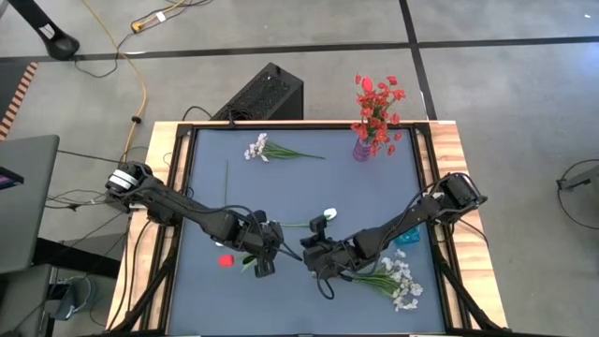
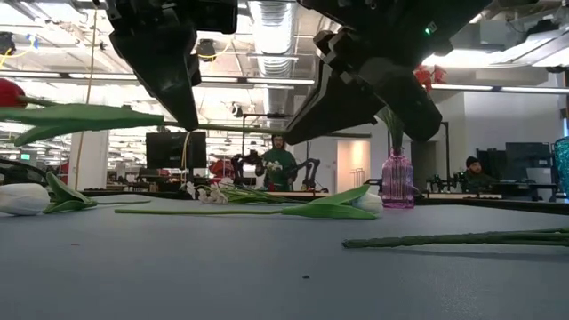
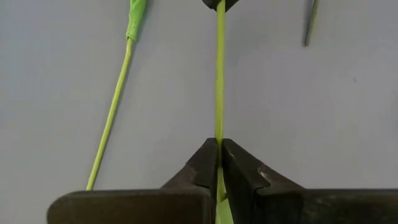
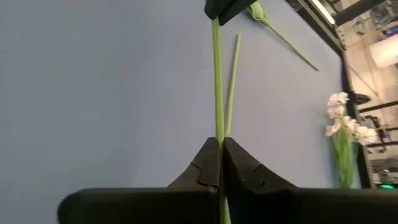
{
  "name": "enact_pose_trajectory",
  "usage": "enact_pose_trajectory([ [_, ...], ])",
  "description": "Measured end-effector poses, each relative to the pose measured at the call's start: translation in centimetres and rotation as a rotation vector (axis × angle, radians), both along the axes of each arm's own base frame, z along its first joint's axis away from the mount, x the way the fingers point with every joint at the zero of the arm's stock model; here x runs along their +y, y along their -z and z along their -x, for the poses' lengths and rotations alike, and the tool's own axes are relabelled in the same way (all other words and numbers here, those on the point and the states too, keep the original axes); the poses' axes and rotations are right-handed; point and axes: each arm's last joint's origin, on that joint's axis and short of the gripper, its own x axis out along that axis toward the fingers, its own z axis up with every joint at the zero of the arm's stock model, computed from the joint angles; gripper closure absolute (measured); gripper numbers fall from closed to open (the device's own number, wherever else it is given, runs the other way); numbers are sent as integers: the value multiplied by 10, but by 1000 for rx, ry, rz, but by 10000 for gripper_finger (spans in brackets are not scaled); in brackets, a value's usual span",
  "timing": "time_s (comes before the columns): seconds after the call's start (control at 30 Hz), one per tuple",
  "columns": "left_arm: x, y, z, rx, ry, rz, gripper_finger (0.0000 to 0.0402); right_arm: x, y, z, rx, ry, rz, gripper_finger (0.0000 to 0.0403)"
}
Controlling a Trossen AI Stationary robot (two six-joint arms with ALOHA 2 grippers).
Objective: Sort flowers into vase by color
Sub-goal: Put the red tulip into the purple vase
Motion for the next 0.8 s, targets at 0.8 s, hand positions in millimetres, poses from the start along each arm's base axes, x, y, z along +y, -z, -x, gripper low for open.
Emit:
enact_pose_trajectory([
  [0.8, 18, -60, 39, -359, 14, -205, 284, 3, -16, 20, -3, -152, -289, 376],
])
